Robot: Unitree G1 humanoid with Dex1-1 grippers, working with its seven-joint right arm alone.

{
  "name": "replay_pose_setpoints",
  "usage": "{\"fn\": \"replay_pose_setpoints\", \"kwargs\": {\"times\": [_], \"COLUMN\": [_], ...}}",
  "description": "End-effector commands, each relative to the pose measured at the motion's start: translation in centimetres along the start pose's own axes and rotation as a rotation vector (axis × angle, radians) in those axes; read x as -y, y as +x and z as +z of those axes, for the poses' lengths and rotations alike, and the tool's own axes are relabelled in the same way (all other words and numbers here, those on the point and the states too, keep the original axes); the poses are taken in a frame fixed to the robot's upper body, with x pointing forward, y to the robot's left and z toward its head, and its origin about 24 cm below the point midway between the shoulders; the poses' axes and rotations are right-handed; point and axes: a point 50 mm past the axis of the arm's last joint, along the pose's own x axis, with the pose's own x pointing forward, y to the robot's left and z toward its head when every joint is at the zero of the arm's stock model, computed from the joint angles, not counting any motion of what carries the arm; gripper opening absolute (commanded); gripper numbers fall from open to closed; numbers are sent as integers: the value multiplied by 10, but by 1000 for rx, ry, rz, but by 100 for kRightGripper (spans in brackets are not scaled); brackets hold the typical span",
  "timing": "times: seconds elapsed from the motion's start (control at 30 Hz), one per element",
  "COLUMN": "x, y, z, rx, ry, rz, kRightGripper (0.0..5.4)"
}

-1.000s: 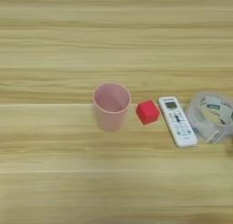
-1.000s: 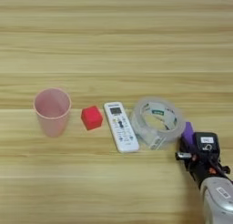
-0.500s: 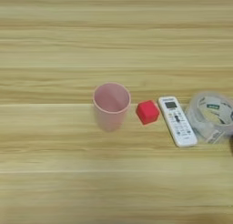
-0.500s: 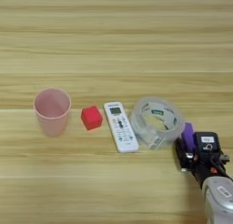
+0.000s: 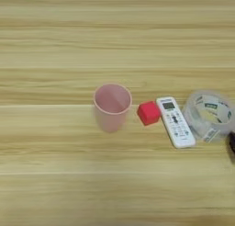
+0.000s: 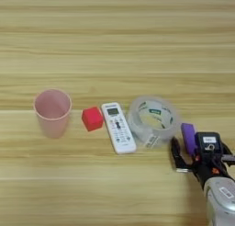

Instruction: Move the objects on the table

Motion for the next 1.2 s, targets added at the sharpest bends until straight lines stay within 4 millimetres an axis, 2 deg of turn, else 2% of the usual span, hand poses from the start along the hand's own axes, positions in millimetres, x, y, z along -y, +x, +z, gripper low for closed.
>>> {"fn": "replay_pose_setpoints", "kwargs": {"times": [0.03, 0.33, 0.53, 0.77, 1.03, 1.2], "x": [10, 17, 11, 6, -13, -47], "y": [1, -5, -20, -26, -34, -39], "z": [23, 31, 47, 67, 84, 95], "rx": [94, 129, 185, 285, 387, 467], "ry": [-28, -37, -37, -17, -10, -19], "rz": [-38, -77, -61, -58, 24, 166], "kRightGripper": [529, 539, 539, 539, 539, 539]}}
